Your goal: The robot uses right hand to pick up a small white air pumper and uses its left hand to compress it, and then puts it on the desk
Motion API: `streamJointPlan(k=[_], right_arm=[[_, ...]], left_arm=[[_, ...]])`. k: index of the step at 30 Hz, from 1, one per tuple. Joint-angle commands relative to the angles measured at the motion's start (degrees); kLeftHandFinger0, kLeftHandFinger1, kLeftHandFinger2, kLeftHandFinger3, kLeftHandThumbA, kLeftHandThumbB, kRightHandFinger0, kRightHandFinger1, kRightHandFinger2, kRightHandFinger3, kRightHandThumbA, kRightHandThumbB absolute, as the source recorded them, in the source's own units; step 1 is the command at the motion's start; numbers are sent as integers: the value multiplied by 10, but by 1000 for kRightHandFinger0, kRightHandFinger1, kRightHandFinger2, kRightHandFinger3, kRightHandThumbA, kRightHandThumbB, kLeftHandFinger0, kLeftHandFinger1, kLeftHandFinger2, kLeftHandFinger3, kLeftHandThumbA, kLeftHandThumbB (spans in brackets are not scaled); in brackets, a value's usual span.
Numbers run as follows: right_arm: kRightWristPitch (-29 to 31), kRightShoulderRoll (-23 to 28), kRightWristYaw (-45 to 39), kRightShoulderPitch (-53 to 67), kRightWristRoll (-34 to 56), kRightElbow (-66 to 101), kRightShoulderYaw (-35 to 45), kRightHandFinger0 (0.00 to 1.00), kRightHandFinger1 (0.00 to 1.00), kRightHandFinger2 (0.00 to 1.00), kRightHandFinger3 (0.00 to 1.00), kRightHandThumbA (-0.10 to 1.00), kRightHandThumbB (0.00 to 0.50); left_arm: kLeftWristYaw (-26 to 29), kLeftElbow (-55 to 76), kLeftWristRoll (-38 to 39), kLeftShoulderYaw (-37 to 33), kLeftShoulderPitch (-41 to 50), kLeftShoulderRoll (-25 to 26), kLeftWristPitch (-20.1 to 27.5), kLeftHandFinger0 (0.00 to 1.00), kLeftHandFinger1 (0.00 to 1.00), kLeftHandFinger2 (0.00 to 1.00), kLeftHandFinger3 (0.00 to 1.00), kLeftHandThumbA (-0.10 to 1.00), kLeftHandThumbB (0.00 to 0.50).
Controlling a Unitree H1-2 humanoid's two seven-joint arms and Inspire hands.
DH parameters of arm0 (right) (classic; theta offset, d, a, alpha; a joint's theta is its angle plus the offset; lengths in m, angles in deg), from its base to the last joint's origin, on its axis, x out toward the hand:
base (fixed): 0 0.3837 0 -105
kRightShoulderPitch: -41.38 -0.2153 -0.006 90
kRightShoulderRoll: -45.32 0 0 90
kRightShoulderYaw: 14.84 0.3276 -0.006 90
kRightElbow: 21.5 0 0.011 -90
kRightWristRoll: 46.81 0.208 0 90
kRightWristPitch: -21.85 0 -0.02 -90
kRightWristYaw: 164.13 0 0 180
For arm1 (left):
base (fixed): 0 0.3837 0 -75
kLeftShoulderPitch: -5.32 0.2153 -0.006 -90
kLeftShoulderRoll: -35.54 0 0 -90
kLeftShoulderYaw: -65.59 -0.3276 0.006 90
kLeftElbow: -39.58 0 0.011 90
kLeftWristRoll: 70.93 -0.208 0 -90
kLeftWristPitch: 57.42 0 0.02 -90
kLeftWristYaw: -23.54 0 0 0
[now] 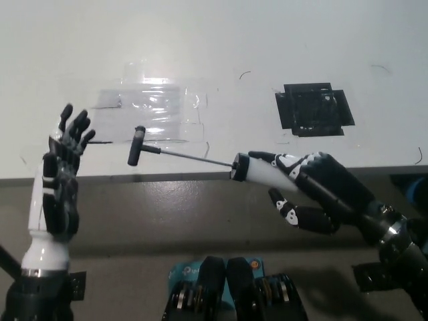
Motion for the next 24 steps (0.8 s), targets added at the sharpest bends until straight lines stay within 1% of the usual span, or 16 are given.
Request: streamJointPlan(k=[1,4,5,6,8,10,12,13,15,16,19,20,21,23,24], right_arm=[[1,6,-14,-10,-6,12,10,89,500,799,740,-100,187],[16,4,-10,-6,-16,-1,3,101,511,808,752,-100,190],[21,2,-9,-7,-15,-7,1,109,516,808,749,-100,187],[27,2,-7,-7,-15,-12,0,114,519,811,756,-100,180],[46,-3,2,-11,-16,-27,-3,116,519,807,756,-100,196],[54,-6,4,-12,-22,-33,-7,115,511,795,752,-100,190],[64,-11,7,-11,-27,-40,-12,115,512,798,766,-100,185],[69,-14,10,-11,-29,-42,-13,111,511,799,771,-100,193],[81,-21,18,-8,-29,-49,-14,89,498,793,764,-100,205],[81,-24,16,-8,-30,-48,-14,81,492,791,763,-100,195],[81,-28,11,-21,-34,-53,-12,68,493,809,782,-100,191],[82,-29,10,-21,-35,-54,-11,65,489,807,782,-100,195],[85,-31,11,-18,-34,-55,-12,63,488,808,780,-100,201],[78,-32,2,-14,-37,-52,-14,87,513,832,806,-100,193],[78,-32,2,-14,-38,-52,-14,89,516,833,808,-100,192]], left_arm=[[8,1,-27,-3,-28,14,-3,1000,1000,1000,1000,1000,241],[6,-11,-31,-5,-36,16,-2,1000,1000,1000,1000,1000,235],[7,-11,-35,-7,-40,15,-12,1000,1000,1000,1000,1000,243],[6,-15,-33,-7,-42,15,-12,1000,1000,1000,1000,1000,238],[4,-30,-31,-11,-51,14,-13,1000,1000,1000,1000,1000,220],[1,-46,-22,-13,-55,11,-14,1000,1000,1000,1000,1000,228],[2,-69,-33,-20,-62,9,-4,1000,1000,1000,1000,1000,202],[2,-84,-36,-23,-66,9,1,1000,1000,1000,1000,1000,190],[0,-100,-30,-28,-70,5,-1,1000,1000,1000,1000,1000,182],[-1,-108,-27,-30,-71,4,0,1000,1000,1000,1000,1000,173],[0,-137,-28,-32,-91,8,15,1000,1000,1000,1000,1000,157],[-2,-144,-30,-34,-94,10,10,1000,1000,1000,1000,1000,164],[-4,-158,-29,-35,-94,12,16,1000,1000,1000,1000,1000,162],[-7,-173,-28,-38,-92,14,21,1000,1000,1000,1000,1000,178],[-7,-174,-28,-38,-92,14,21,1000,1000,1000,1000,1000,179]])
